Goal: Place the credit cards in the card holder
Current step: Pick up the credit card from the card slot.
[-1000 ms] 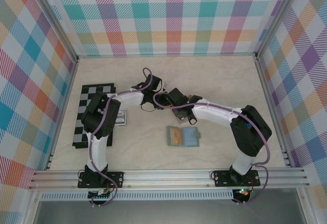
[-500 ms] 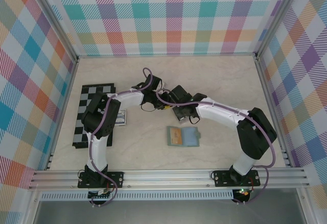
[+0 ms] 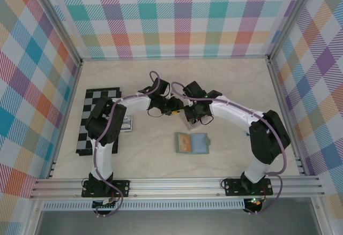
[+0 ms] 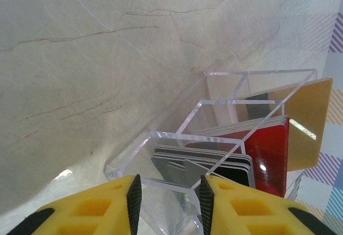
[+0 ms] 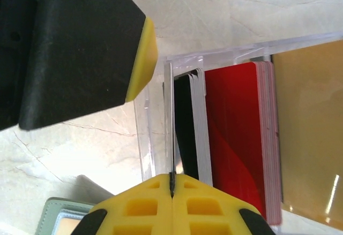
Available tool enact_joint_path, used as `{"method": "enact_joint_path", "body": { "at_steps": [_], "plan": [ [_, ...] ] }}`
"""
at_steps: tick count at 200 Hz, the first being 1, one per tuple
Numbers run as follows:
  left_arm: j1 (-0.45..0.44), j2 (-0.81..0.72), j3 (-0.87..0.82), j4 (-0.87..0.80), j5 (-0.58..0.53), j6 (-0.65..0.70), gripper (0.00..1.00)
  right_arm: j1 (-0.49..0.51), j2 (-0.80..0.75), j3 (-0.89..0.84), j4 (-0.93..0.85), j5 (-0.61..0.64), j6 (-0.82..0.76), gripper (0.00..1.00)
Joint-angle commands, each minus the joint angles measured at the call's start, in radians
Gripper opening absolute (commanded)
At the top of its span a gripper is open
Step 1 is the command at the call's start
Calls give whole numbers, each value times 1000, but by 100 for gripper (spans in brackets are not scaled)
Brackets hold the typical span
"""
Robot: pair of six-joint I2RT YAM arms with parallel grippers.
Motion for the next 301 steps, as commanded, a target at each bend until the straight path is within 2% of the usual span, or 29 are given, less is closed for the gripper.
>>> {"method": "enact_joint_path", "body": {
  "at_steps": [1, 19, 27, 71, 95, 178, 218, 237, 282, 301],
  "plan": [
    [7, -37, -12, -61, -39, 5, 40, 0, 16, 29, -33, -78, 36, 0],
    [8, -73, -21, -64, -75, -7, 43, -3, -1, 32, -34, -55, 48, 0],
    [9, -94, -33, -58, -100, -19, 49, -11, -13, 34, -38, -54, 58, 0],
    [23, -237, -120, -8, -166, -69, 61, -53, -92, 12, -20, -103, 96, 0],
    [26, -294, -151, -6, -184, -75, 63, -72, -104, 6, -20, -126, 102, 0],
    [31, -313, -202, 99, -78, -127, 67, -107, -104, 5, 3, -202, 130, 0],
    [35, -321, -214, 126, -48, -145, 68, -131, -160, 4, -13, -206, 142, 0],
    [38, -326, -239, 203, 1, -200, 71, -150, -209, -12, 4, -260, 159, 0],
    [40, -350, -334, 544, 112, -412, 78, -204, -326, -51, 62, -402, 243, 0],
    [40, -350, -343, 631, 154, -459, 80, -236, -365, -69, 98, -471, 286, 0]
  ]
}}
